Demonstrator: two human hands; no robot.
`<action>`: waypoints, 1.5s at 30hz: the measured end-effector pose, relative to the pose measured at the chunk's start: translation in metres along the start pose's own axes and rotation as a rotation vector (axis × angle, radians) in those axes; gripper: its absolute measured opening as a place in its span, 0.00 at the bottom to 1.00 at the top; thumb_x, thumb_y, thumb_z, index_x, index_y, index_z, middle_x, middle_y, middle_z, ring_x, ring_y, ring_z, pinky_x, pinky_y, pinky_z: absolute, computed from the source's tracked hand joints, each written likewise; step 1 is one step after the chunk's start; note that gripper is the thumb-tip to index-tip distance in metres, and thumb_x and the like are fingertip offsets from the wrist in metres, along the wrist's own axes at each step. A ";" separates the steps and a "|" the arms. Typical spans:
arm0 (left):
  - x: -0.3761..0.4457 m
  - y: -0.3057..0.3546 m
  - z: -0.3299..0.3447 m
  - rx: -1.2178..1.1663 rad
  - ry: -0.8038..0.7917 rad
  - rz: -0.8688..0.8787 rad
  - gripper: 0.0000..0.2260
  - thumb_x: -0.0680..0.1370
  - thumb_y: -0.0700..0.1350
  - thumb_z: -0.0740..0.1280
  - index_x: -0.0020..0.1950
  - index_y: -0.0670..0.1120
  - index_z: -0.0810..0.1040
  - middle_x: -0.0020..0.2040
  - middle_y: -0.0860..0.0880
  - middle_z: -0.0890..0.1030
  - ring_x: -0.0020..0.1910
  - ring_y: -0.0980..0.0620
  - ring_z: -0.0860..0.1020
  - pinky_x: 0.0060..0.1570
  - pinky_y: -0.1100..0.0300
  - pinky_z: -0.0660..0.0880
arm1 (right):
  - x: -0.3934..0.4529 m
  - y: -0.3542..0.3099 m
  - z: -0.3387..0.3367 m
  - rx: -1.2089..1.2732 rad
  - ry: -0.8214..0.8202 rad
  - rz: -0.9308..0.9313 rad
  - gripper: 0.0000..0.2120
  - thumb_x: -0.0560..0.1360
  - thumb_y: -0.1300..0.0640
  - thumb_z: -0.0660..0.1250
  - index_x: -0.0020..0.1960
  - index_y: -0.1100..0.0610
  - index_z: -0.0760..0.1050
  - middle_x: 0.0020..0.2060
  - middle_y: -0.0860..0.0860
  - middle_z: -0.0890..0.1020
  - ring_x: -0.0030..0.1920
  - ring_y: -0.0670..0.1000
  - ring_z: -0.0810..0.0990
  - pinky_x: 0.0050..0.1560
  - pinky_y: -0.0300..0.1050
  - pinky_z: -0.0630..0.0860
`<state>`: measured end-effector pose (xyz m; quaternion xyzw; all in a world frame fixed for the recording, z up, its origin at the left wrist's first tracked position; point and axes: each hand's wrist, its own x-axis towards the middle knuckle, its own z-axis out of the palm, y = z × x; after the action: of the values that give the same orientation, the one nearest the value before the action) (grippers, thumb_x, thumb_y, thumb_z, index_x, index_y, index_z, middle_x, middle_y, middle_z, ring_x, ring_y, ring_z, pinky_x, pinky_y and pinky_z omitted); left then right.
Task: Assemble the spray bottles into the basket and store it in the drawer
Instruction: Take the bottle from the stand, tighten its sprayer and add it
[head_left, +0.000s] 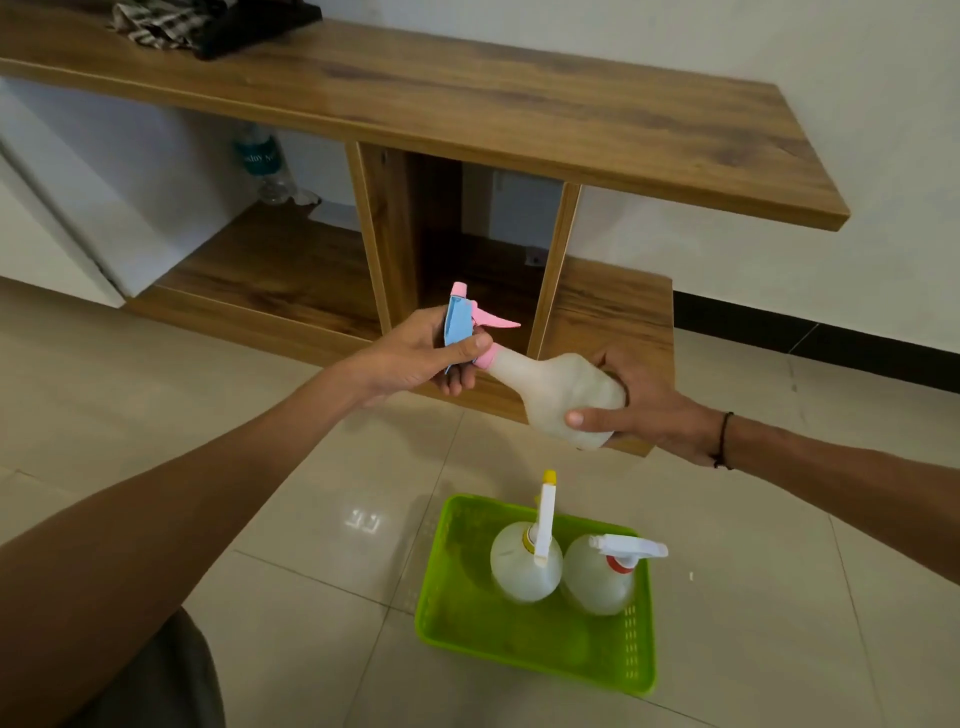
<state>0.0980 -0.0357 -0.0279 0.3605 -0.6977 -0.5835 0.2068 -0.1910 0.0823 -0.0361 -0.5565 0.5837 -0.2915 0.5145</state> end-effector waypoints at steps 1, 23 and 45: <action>-0.001 0.002 -0.002 0.010 0.019 0.015 0.10 0.82 0.52 0.71 0.60 0.50 0.79 0.37 0.52 0.85 0.34 0.57 0.82 0.35 0.66 0.79 | 0.002 0.000 0.004 -0.123 0.009 -0.032 0.34 0.62 0.42 0.82 0.62 0.48 0.71 0.59 0.48 0.80 0.53 0.42 0.86 0.41 0.41 0.86; -0.024 -0.024 0.010 0.221 -0.375 0.013 0.10 0.79 0.46 0.76 0.56 0.42 0.85 0.42 0.44 0.89 0.37 0.46 0.88 0.37 0.58 0.85 | 0.019 0.003 0.083 -0.682 -0.365 -0.038 0.26 0.72 0.39 0.79 0.62 0.52 0.80 0.55 0.46 0.85 0.58 0.46 0.82 0.63 0.47 0.80; -0.075 -0.078 0.095 0.758 -0.580 0.144 0.16 0.69 0.48 0.79 0.38 0.49 0.71 0.27 0.57 0.74 0.27 0.56 0.72 0.28 0.64 0.65 | 0.014 -0.008 0.094 -0.963 -0.598 -0.055 0.29 0.69 0.40 0.81 0.65 0.50 0.77 0.55 0.47 0.82 0.59 0.49 0.80 0.61 0.52 0.80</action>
<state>0.1002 0.0792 -0.1159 0.1839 -0.9132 -0.3490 -0.1023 -0.0992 0.0888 -0.0605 -0.8017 0.4649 0.1648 0.3377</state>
